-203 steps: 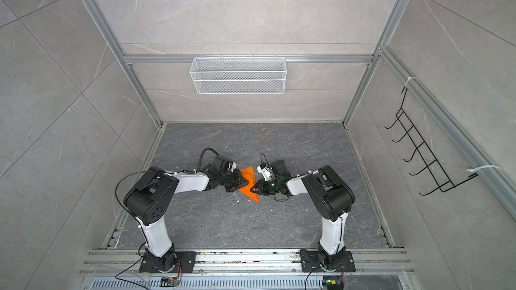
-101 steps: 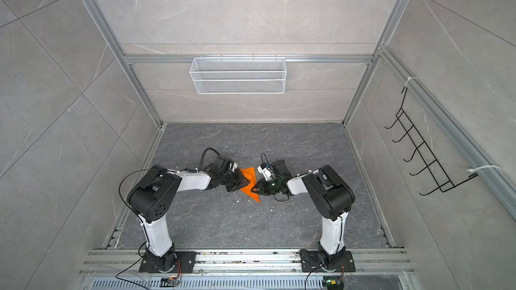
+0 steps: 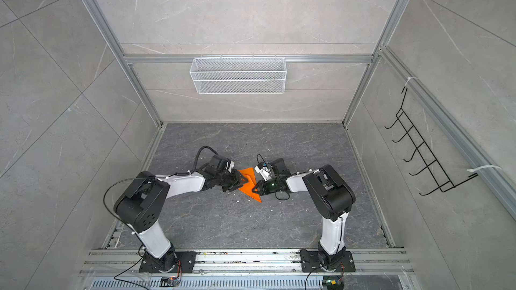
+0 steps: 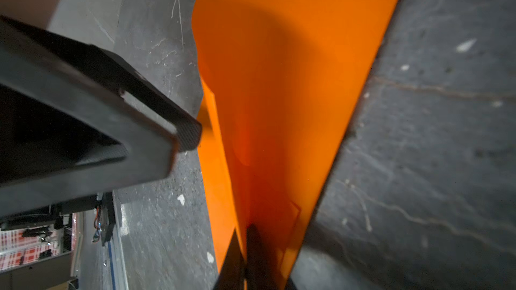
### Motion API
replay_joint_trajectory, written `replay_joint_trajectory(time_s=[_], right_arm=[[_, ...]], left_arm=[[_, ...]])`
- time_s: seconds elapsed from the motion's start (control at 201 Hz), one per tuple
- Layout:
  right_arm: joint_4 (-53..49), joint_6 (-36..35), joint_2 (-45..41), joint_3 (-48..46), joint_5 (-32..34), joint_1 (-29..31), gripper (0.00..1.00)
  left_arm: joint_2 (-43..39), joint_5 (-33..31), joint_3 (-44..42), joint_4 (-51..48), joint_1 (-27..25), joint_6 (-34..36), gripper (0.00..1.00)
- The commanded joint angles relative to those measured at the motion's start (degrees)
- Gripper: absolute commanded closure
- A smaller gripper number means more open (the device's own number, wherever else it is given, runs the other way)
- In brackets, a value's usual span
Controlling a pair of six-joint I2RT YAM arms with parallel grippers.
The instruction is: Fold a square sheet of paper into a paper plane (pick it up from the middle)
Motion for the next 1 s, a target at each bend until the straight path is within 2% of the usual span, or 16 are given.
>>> replay_joint_trajectory(time_s=[0.0,0.184,0.378,0.747,0.99], right_arm=[[-8.03,-7.36,0.09,1.03,5.37,1.3,0.95],[-10.93,-13.52,2.77,7.14,3.8,5.06,0.95],[-12.87,-17.45,3.63,10.34,0.33,6.94,0.95],[-14.21,-17.36,5.01,11.51,1.64,7.03,0.88],[-12.32,-12.65,4.91,11.06,0.96,7.01,0.87]], left_arm=[[-6.74,-2.42,-3.28,-3.18,1.99,3.44,0.52],[-15.81,-4.22,-9.23,-3.62,4.24,5.01,0.42],[-18.54,-2.81,-13.72,0.89,4.19,3.59,0.43],[-8.01,0.9,-12.03,5.57,4.1,0.99,0.65],[-4.54,-0.2,-11.79,4.49,4.03,-1.04,0.73]])
